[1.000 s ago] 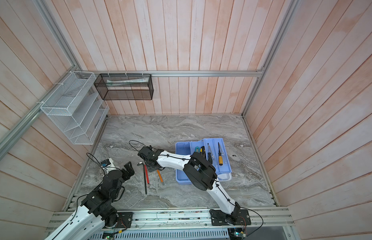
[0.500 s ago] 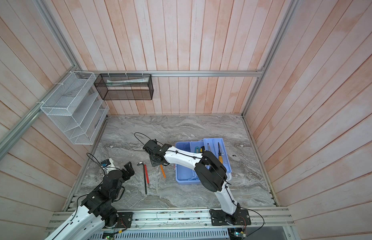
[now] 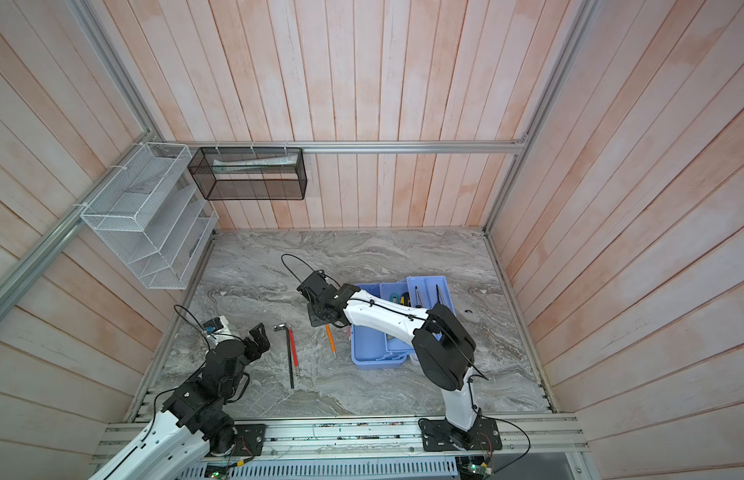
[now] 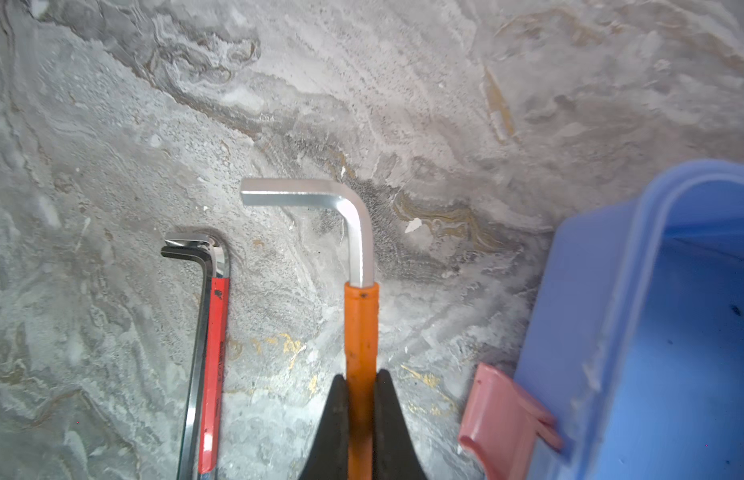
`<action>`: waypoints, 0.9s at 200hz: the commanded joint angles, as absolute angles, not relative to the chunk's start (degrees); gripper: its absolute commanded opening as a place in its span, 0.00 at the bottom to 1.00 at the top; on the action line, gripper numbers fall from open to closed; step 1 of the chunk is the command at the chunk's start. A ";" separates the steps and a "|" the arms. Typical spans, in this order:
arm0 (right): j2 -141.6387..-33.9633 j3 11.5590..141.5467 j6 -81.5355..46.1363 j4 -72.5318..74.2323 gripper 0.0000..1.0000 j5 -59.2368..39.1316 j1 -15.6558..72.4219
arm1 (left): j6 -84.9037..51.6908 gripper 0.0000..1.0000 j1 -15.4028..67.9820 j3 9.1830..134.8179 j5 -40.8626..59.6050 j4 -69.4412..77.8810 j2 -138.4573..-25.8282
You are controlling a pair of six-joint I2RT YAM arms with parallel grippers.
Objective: Pack the tool kit
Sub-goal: 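Carry the orange hex key with the right gripper over the tray's empty compartment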
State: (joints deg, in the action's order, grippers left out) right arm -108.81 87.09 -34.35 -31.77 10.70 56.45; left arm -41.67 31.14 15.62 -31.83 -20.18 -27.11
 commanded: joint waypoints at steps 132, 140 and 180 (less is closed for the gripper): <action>-91.32 69.35 -40.22 -34.47 0.00 23.59 48.42 | -40.52 1.00 30.92 14.74 -31.10 -18.77 -28.11; -92.00 69.24 -40.34 -34.59 0.00 23.96 48.34 | -40.52 1.00 30.99 14.72 -31.10 -18.80 -28.19; -95.44 69.02 -40.30 -33.20 0.00 23.07 47.32 | -40.34 1.00 30.93 14.85 -30.94 -18.57 -28.53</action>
State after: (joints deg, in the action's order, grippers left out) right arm -93.25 69.32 -39.48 -33.39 22.04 48.14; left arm -41.36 31.14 15.62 -31.66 -19.64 -28.18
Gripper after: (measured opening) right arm 0.070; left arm 0.996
